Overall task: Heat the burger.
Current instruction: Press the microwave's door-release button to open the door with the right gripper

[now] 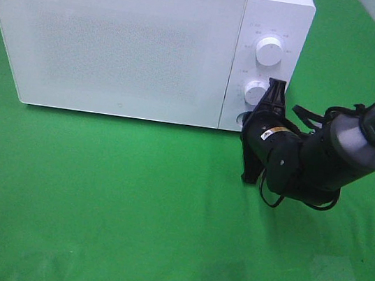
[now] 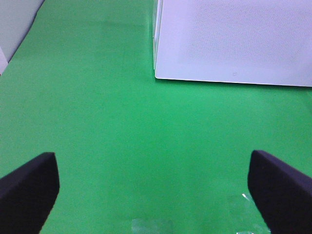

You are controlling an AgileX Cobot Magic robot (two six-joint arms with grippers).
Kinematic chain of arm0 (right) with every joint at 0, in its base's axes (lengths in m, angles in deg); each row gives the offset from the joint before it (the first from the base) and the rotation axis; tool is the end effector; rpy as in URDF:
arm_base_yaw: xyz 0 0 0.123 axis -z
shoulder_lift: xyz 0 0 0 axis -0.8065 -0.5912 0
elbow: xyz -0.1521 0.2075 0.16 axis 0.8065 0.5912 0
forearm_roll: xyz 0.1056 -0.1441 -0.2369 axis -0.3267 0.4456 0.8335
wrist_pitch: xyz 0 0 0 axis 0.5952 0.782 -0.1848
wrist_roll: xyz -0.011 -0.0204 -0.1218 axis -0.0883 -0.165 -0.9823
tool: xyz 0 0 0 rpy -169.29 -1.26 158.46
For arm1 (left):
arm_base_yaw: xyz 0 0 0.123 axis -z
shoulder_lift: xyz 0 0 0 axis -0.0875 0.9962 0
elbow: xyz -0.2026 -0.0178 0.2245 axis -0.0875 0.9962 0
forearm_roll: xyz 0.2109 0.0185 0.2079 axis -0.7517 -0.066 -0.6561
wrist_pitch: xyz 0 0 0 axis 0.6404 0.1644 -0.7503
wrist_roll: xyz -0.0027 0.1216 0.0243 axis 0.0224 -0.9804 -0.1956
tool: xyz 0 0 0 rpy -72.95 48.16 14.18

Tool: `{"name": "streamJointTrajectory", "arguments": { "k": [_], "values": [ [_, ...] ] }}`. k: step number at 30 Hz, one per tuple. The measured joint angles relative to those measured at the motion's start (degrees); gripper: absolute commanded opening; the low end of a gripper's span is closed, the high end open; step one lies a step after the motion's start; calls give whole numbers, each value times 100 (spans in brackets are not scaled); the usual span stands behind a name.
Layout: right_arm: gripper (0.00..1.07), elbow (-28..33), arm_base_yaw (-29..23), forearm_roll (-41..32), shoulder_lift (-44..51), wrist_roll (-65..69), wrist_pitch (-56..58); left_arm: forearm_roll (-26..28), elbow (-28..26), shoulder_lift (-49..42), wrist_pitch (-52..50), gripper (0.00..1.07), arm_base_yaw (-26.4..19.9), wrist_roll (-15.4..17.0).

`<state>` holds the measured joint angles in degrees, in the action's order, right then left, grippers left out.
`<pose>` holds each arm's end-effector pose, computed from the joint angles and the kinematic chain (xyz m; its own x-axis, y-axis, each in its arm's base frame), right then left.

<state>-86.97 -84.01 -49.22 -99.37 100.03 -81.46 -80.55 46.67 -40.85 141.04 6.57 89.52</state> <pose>0.3952 0.1752 0.0387 -0.0735 0.9935 0.0866 0.3471 -0.0559 0.9362 0.0422 -0.0073 0.2908 -0.4395 -0.0155 -0.8981 0.0598 0.9971 -0.0465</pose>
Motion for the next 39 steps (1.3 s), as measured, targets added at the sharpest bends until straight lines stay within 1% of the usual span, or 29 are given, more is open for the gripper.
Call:
{"name": "streamJointTrajectory", "arguments": {
  "k": [16, 20, 24, 39],
  "values": [
    [0, -120, -143, -361, -115, 74, -292, 0, 0, 0, 0, 98, 0, 0],
    [0, -355, -189, -504, -350, 17, -355, 0, 0, 0, 0, 98, 0, 0],
    [0, -458, -246, -716, -453, -34, -355, 0, 0, 0, 0, 98, 0, 0],
    [0, -476, -258, -779, -458, -74, -367, 0, 0, 0, 0, 98, 0, 0]
  ]
}}
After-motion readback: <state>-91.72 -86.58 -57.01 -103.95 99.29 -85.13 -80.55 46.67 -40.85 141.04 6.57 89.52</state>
